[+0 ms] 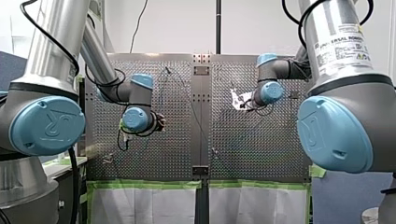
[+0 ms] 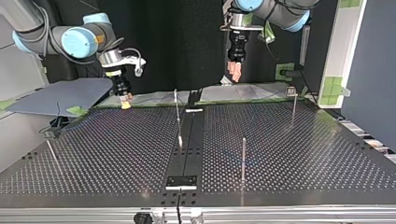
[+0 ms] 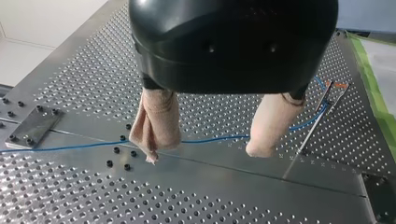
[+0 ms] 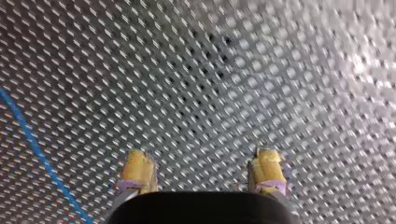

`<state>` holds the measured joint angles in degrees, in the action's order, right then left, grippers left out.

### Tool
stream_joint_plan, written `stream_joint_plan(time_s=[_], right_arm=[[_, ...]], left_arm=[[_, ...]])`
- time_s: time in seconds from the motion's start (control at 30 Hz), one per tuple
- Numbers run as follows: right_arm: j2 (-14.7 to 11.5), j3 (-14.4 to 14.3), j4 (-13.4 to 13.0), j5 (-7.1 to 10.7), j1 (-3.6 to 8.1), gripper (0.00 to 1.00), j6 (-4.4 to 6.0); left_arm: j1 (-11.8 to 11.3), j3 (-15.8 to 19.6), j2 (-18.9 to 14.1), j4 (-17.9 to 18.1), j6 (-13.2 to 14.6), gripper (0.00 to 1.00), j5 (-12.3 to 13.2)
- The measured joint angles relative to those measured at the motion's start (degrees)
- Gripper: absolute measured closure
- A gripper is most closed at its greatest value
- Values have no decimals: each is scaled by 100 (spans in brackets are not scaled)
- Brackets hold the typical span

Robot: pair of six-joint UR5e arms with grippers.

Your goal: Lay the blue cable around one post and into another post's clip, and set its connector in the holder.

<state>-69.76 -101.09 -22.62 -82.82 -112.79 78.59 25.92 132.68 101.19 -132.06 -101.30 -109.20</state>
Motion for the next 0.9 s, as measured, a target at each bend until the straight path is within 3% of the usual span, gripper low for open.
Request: stream_joint_plan(time_s=[0.17, 0.37, 0.73, 0.9], right_arm=[[1, -236, -99, -312, -313, 0, -15], [0, -530, -417, -644, -669, 0, -7], [16, -802, -889, -743, -1330, 0, 1], [24, -987, -1114, -843, -1563, 0, 20]], left_arm=[[-12, 1, 0, 2, -63, 0, 6], [-4, 1, 0, -72, -148, 0, -30], [26, 3, 0, -326, -264, 0, -63], [29, 2, 0, -403, -355, 0, -149]])
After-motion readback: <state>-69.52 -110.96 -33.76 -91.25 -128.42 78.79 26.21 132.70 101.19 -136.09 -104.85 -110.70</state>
